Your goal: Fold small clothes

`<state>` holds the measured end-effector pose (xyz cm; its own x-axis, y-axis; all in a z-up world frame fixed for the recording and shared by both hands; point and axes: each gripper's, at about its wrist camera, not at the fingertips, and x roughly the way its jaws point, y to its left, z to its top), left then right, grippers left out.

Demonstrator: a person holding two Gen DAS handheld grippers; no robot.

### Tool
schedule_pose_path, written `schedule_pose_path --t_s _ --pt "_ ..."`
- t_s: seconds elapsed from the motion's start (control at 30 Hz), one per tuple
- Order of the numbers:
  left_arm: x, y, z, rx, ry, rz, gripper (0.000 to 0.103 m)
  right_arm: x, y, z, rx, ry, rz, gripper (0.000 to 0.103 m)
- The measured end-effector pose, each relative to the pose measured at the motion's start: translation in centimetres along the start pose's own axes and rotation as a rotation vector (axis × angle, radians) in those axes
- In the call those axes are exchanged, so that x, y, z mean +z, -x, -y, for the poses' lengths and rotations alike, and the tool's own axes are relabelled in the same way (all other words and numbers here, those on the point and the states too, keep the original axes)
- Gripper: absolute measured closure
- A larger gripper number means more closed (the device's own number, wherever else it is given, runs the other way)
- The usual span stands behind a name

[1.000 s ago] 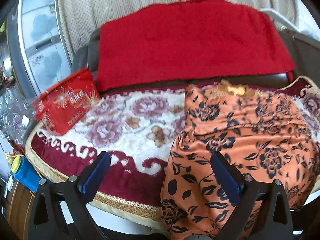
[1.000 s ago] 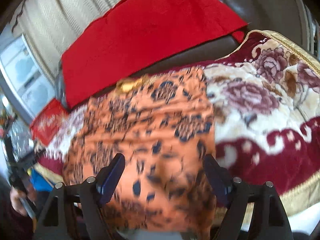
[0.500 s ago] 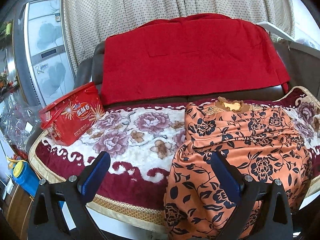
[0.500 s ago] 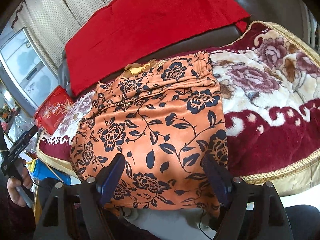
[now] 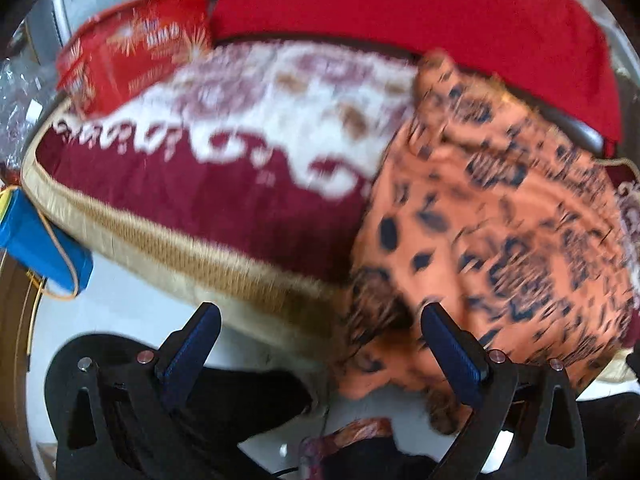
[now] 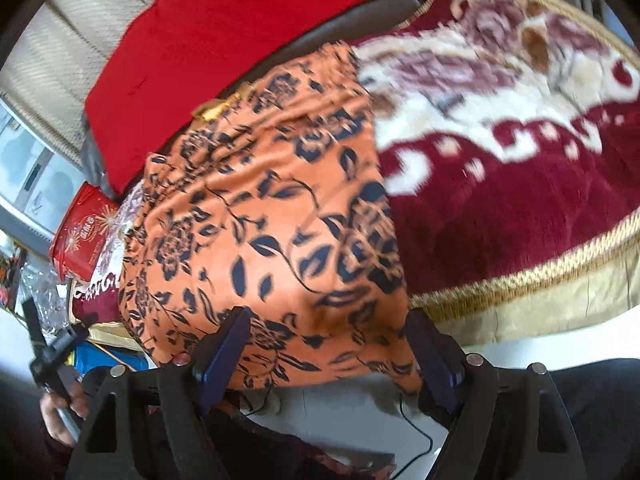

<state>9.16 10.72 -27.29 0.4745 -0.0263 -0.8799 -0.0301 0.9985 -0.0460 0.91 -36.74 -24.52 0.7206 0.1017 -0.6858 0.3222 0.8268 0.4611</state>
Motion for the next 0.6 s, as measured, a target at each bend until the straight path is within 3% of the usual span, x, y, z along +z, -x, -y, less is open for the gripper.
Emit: schedule_pose_path --t_s 0.2,0.4,0.5,0.57,0.6 --pt "-1.8 -3.1 -0.2 0.011 -0.003 -0.115 0.003 -0.7 -1.9 2.1 -0.04 -0.051 -0.047 0.02" --pt "-2.7 -4.5 -0.3 -0.022 0.003 -0.143 0.003 -1.3 -5.1 3.6 -0.057 -0.112 -0.129 0.02" --pt "-3.1 -4.9 -0.4 -0.047 -0.016 -0.142 0.02 -1.7 -6.9 3.6 -0.067 -0.127 -0.166 0.02" --pt "-3.0 -5.6 -0.8 -0.083 -0.019 -0.154 0.046 -1.8 -7.8 3.4 -0.071 -0.125 -0.17 0.02" --pt "-3.2 -5.9 -0.8 -0.104 -0.019 -0.165 0.05 -1.8 -8.2 3.2 -0.069 -0.122 -0.171 0.02"
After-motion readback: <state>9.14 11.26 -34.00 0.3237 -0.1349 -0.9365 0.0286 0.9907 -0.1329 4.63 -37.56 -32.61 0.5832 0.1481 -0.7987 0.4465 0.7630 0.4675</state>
